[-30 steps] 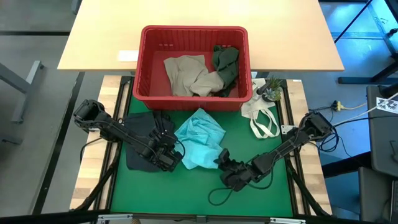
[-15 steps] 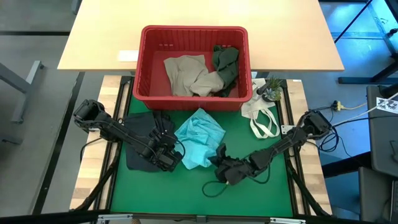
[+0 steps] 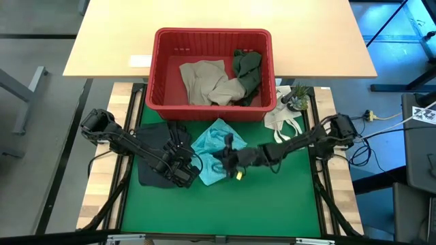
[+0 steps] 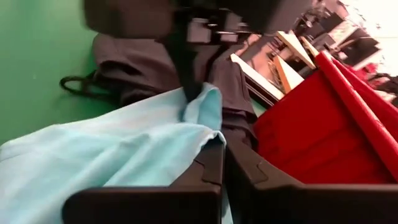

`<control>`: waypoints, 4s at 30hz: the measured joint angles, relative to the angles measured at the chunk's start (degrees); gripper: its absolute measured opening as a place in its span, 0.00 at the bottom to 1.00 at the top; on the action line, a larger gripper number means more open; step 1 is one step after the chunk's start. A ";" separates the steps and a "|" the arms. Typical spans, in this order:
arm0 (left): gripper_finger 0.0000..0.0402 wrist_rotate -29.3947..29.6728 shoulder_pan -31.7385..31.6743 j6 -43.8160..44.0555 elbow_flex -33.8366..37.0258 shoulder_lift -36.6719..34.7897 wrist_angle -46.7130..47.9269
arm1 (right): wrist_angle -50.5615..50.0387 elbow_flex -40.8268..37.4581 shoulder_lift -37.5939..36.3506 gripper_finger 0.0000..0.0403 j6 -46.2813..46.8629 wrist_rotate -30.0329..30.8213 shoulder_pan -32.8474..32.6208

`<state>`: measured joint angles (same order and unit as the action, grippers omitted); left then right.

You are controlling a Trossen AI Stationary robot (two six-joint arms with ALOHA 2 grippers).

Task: Fold Laundry from Bin
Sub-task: Fold the blue shorts from the red laundry bin

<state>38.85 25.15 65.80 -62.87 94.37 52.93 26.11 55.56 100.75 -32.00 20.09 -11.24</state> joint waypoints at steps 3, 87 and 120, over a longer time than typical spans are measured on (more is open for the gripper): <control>0.03 -0.06 0.00 -0.83 0.00 0.00 0.07 | -0.19 -0.01 0.02 0.01 0.05 -6.20 3.30; 0.00 -5.42 -2.69 -10.72 -0.04 -6.52 -18.22 | -11.48 9.44 -1.71 0.45 2.32 3.15 4.42; 0.00 -2.25 1.16 4.54 -0.02 -6.52 3.91 | -51.60 22.70 2.65 0.48 5.99 -11.22 9.65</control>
<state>36.60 26.30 70.35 -62.89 87.85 56.83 -25.49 78.26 103.40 -26.01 8.87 -1.59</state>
